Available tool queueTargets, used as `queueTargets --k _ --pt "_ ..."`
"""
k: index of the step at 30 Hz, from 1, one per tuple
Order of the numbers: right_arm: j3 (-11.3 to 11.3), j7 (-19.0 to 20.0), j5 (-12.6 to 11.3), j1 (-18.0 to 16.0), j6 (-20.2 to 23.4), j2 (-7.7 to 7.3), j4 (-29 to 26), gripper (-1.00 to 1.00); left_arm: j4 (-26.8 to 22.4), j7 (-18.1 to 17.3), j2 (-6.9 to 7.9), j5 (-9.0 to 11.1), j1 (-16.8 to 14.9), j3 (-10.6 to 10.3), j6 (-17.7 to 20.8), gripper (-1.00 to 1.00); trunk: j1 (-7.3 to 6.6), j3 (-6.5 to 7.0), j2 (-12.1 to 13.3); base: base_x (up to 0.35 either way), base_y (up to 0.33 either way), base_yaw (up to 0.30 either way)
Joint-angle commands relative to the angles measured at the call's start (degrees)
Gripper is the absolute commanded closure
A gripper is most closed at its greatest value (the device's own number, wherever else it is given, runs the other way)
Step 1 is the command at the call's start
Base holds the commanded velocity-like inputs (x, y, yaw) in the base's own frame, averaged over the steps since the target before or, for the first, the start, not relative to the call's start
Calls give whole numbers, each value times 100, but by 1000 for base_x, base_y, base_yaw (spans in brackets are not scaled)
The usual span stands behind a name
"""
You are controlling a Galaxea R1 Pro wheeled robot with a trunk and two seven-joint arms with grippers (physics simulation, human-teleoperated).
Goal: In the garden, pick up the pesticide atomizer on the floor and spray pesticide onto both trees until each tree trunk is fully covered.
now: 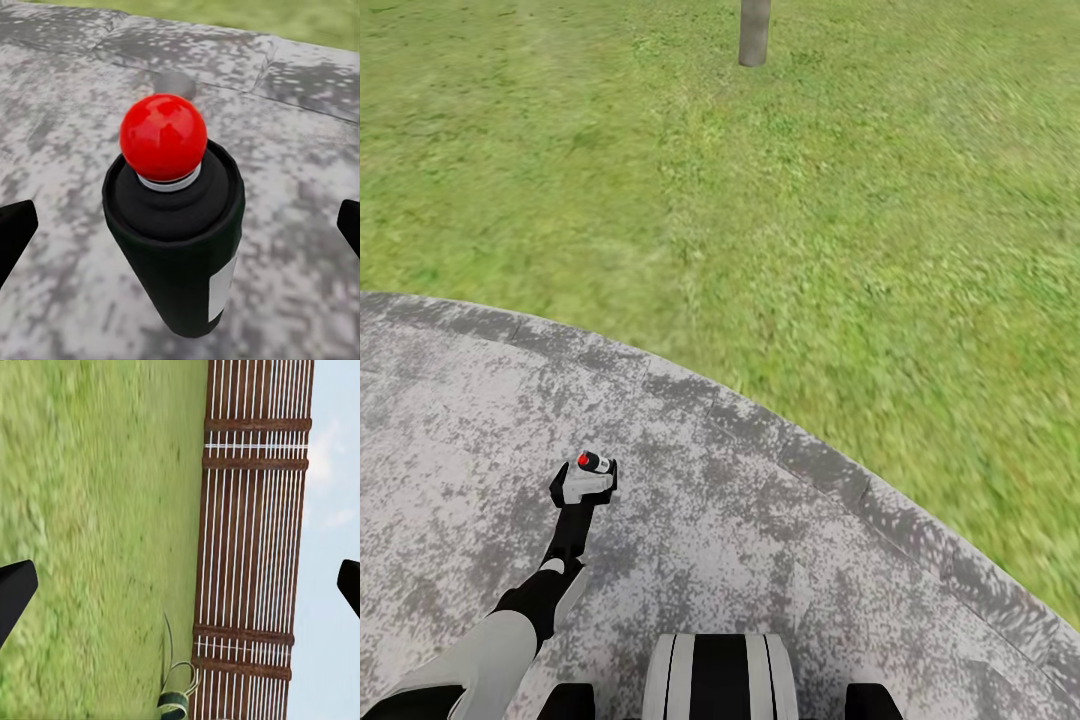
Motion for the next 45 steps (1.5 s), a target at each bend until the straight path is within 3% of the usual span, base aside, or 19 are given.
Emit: queueTargets --k 1,13,14,45 --pt "0 0 0 -1 -3 0 -1 -100 0 0 -2 0 0 0 0 -100 0 0 0 0 0 0" --pt "0 0 2 0 -6 0 -6 -100 -8 3 -10 0 0 0 0 -100 0 0 0 0 0 0" --pt "0 0 3 1 -6 0 -6 -100 -8 3 -11 0 0 0 0 100 0 0 0 0 0 0" --pt "0 0 2 0 -6 0 -6 -100 -15 9 -16 0 0 0 -3 100 -3 22 1 2 0 0"
